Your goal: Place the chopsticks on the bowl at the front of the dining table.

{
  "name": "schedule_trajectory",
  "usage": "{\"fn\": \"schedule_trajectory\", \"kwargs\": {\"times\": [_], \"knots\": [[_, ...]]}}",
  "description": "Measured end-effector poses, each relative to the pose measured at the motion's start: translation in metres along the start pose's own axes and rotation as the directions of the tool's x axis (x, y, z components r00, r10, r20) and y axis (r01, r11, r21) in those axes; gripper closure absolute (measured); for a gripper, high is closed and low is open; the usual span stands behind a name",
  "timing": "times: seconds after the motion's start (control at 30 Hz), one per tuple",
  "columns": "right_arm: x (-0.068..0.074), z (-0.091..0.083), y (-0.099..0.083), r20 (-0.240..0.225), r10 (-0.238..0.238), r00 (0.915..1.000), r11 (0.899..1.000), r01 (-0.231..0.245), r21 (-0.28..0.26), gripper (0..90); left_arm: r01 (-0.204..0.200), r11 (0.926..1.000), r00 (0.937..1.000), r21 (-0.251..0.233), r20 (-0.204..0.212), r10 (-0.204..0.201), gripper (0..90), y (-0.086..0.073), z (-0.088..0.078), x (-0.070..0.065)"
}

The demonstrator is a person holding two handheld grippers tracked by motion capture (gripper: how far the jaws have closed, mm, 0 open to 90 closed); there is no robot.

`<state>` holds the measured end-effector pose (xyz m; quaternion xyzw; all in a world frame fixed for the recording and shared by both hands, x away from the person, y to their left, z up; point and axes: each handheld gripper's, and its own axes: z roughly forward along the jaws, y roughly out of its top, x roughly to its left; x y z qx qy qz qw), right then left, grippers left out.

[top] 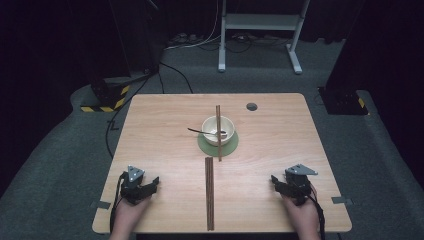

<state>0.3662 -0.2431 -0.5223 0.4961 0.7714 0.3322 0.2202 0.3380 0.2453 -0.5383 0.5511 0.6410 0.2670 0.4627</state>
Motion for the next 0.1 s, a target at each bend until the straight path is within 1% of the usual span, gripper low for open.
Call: {"fn": "schedule_trajectory", "kwargs": {"times": [0.03, 0.07, 0.1], "knots": [[0.0001, 0.0, 0.0, 0.0, 0.001, 1.0, 1.0, -0.001, 0.0, 38.0, 0.005, 1.0, 1.0, -0.004, 0.0, -0.005, 33.9, 0.0, 0.0004, -0.0004], [0.0, 0.0, 0.0, 0.0, 0.0, 1.0, 1.0, 0.0, 0.0, 37.9, -0.008, 1.0, 1.0, 0.001, -0.002, 0.008, 33.9, 0.0001, 0.0002, 0.0004], [-0.0002, 0.0001, 0.0, -0.001, -0.001, 1.0, 1.0, 0.001, 0.0, 37.8, -0.005, 1.0, 1.0, 0.0, -0.005, 0.005, 33.9, 0.0002, 0.0004, 0.0003]]}}
